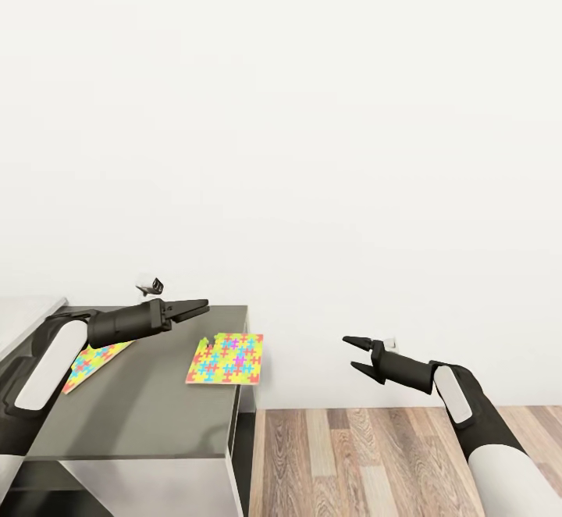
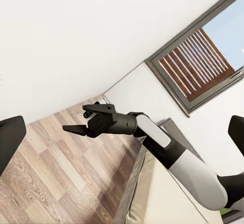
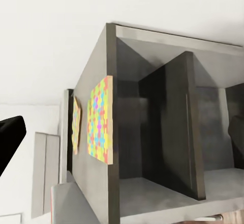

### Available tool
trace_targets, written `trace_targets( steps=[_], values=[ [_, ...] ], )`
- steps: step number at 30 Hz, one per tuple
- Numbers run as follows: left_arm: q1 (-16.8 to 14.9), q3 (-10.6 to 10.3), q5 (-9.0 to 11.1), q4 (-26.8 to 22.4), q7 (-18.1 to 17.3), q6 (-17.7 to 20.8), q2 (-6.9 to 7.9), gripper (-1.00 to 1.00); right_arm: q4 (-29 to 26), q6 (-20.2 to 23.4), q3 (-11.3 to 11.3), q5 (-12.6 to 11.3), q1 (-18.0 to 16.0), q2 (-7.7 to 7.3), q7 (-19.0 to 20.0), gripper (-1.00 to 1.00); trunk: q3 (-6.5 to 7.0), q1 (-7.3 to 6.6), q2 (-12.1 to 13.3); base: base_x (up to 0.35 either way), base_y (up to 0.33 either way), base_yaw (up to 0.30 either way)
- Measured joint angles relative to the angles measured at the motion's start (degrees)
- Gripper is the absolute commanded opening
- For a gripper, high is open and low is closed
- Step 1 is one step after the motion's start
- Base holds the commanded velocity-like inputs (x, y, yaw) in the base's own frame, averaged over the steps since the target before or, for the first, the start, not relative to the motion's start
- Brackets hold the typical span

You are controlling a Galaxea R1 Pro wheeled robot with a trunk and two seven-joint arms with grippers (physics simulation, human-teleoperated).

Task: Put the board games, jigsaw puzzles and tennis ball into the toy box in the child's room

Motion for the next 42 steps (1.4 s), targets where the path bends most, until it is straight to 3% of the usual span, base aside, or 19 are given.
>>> trace_targets(
  steps=[14,42],
  values=[
    [0.01,-0.02,0.0,-0.01,0.01,0.0,-0.04,1.0,0.01,-0.15,-0.17,-0.16,0.24,-0.01,0.26,1.0,0.0,0.0,0.0,0.0,0.014,0.132],
    [0.01,-0.08,0.0,0.0,0.01,0.0,-0.08,1.0,0.09,-0.47,-0.04,-0.17,0.26,0.08,0.25,1.0,0.0,0.0,0.0,0.009,0.071,0.006]
  ],
)
